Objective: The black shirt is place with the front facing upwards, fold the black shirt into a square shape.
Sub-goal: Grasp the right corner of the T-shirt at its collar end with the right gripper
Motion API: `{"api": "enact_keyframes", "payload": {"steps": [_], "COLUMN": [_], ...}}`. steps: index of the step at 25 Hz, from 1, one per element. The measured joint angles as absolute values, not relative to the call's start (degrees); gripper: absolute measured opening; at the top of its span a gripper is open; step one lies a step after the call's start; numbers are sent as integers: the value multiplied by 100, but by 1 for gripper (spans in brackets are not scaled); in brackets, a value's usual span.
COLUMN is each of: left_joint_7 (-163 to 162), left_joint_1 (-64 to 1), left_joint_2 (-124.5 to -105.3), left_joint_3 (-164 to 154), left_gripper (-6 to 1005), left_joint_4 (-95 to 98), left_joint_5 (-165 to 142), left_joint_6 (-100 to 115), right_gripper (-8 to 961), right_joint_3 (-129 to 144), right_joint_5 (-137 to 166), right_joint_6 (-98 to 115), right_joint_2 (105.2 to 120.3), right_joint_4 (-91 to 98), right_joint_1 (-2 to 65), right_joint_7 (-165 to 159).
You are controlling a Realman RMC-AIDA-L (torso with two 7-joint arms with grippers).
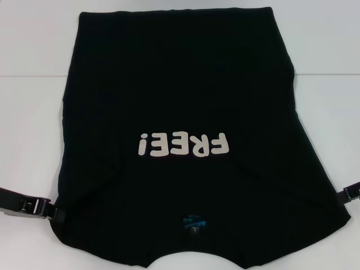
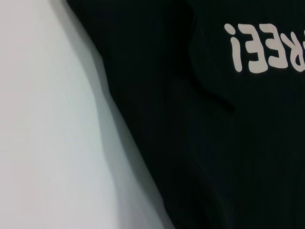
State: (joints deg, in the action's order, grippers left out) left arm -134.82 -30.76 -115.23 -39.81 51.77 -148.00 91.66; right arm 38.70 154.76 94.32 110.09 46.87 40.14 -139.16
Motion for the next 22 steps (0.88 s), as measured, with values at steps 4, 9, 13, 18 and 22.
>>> {"api": "enact_keyframes", "payload": {"steps": [4, 9, 13, 18, 22], "left_joint_7": [-13482, -13482, -13482, -13482, -13482], "left_joint_1": [-3081, -3096, -3096, -3095, -3094], "left_joint_2": [-11522, -11522, -11522, -11522, -11522], "left_joint_3": [-3981, -3981, -3981, -3981, -3981], "left_gripper": [24, 23, 23, 23, 23], "left_joint_4": [5177, 5177, 5176, 5176, 5176], "left_joint_5": [-14800, -14801, -14801, -14801, -14801], "left_joint_6": [9167, 9163, 9165, 9167, 9165], "right_gripper": [758, 758, 758, 757, 757], "right_joint_3": [3894, 4041, 4130, 4160, 4291], "right_joint_5": [15495, 15498, 15501, 15501, 15502], "right_joint_6": [9378, 9275, 9167, 9151, 9094], "right_joint_2": [11017, 11054, 11064, 11129, 11183], "right_joint_4": [4623, 4388, 4313, 4304, 4253], "right_joint_1": [4005, 4059, 4068, 4121, 4161], "right_joint_7": [-13921, -13912, -13912, -13907, -13904]}}
